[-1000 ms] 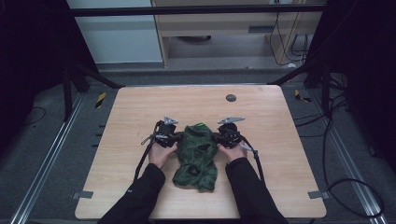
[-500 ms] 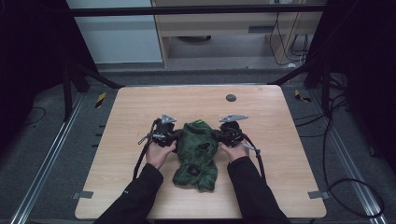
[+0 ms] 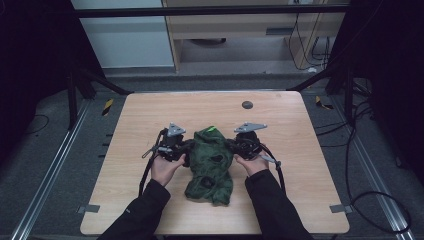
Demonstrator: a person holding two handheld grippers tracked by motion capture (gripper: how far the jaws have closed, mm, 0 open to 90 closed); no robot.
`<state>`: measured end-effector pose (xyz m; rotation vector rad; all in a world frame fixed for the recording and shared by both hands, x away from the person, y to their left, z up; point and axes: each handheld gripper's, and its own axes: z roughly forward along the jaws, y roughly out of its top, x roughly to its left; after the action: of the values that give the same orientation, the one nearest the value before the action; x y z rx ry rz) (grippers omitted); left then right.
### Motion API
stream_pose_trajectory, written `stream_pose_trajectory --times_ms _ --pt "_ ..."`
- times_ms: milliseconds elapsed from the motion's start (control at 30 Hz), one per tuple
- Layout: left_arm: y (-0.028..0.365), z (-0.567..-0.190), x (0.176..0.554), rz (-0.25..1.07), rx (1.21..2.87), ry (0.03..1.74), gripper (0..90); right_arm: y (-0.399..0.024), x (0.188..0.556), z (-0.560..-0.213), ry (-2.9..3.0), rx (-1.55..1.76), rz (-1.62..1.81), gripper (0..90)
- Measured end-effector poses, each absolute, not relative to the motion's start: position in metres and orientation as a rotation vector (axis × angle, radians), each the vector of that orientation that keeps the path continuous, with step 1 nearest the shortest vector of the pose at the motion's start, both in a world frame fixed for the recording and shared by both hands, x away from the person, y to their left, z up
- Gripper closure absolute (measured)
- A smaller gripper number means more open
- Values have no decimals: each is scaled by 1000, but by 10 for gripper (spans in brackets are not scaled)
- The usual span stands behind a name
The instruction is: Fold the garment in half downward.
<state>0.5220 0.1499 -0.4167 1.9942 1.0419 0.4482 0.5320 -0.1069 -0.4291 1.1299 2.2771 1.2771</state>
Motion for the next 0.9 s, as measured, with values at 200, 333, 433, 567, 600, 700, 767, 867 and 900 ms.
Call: stream_pose_trajectory --times_ms 200,333,433,567,600,700,767,867,900 --pt "151 -414 510 448 2001 1015 852 -105 521 -424 2299 1066 1283 849" --pt "151 -417 502 450 2016 993 852 -107 513 -426 2308 1047 1297 848" --pt "154 -418 499 439 2019 992 852 -108 507 -427 2311 1033 1310 848" --pt "155 -421 495 432 2026 989 852 -108 500 -428 2321 1014 1308 848" --pt "155 -421 493 428 2027 987 852 -108 499 -429 2325 1014 1309 848" --pt "155 -422 490 423 2034 981 852 -109 495 -430 2330 1009 1312 848" --pt "155 -423 487 418 2035 976 851 -110 492 -432 2331 1000 1314 847" --pt "155 -425 481 416 2051 965 851 -111 487 -432 2335 994 1321 847" --pt "156 -426 479 414 2053 963 852 -112 486 -432 2336 988 1322 847"
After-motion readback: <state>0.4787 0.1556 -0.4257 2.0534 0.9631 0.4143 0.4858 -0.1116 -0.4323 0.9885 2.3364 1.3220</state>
